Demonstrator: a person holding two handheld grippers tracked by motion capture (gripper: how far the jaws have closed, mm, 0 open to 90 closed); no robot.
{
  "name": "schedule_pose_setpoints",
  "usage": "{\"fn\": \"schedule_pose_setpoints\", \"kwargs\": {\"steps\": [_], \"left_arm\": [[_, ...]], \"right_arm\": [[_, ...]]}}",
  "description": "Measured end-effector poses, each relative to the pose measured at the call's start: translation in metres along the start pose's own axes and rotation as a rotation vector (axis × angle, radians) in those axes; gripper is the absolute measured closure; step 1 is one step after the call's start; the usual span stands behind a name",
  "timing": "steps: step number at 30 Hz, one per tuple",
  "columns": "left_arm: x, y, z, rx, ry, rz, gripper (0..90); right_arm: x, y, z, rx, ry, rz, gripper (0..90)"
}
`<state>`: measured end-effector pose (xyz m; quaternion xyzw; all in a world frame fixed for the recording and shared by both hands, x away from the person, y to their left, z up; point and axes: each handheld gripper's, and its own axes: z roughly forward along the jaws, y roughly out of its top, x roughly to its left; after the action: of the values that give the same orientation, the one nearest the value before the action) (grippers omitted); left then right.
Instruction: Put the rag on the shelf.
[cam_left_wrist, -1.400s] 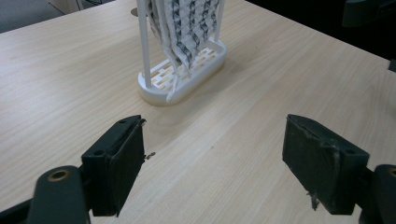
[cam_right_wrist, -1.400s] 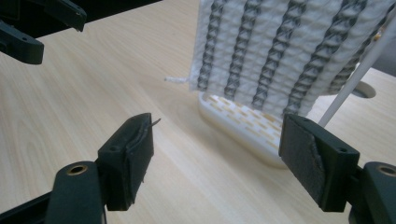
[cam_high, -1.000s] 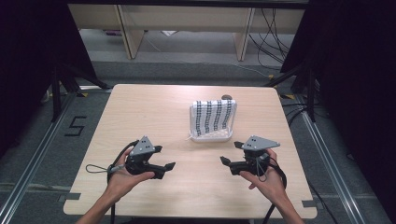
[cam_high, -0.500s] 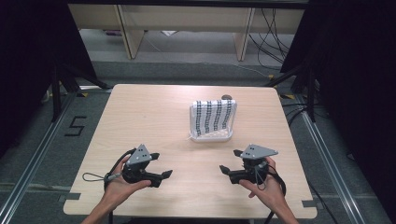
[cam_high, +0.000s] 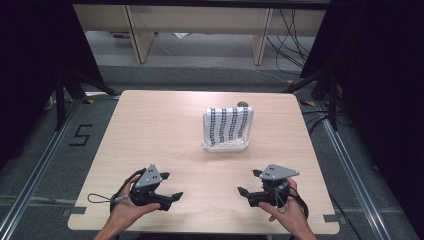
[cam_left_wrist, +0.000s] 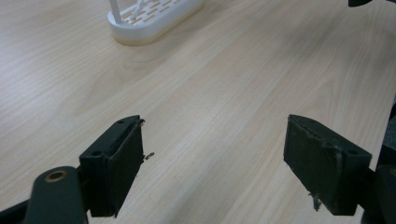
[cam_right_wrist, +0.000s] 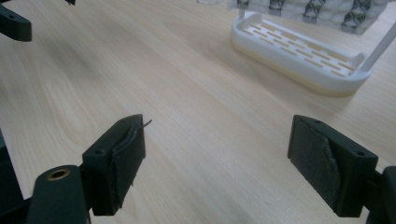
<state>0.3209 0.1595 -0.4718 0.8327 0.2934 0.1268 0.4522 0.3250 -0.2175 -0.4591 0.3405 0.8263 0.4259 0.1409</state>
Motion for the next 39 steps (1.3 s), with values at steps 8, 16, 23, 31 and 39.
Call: {"fn": "schedule_pose_setpoints", "kwargs": {"steps": [8, 16, 23, 31, 39], "left_arm": [[-0.004, -0.012, -0.003, 0.043, 0.019, 0.033, 19.6], [-0.008, -0.029, -0.002, 0.088, 0.032, 0.064, 19.6], [-0.008, -0.037, 0.001, 0.104, 0.032, 0.048, 19.6], [-0.009, -0.04, 0.003, 0.123, 0.034, 0.052, 19.6], [-0.006, -0.04, 0.001, 0.127, 0.04, 0.069, 19.6]], "right_arm": [[0.003, -0.016, 0.007, 0.038, 0.0, -0.014, 20.2], [0.01, -0.024, 0.01, 0.069, -0.003, -0.038, 20.1], [0.011, -0.031, 0.013, 0.099, -0.007, -0.055, 17.8], [0.011, -0.034, 0.015, 0.116, -0.004, -0.057, 17.6], [0.011, -0.034, 0.015, 0.12, -0.007, -0.054, 17.6]]}}
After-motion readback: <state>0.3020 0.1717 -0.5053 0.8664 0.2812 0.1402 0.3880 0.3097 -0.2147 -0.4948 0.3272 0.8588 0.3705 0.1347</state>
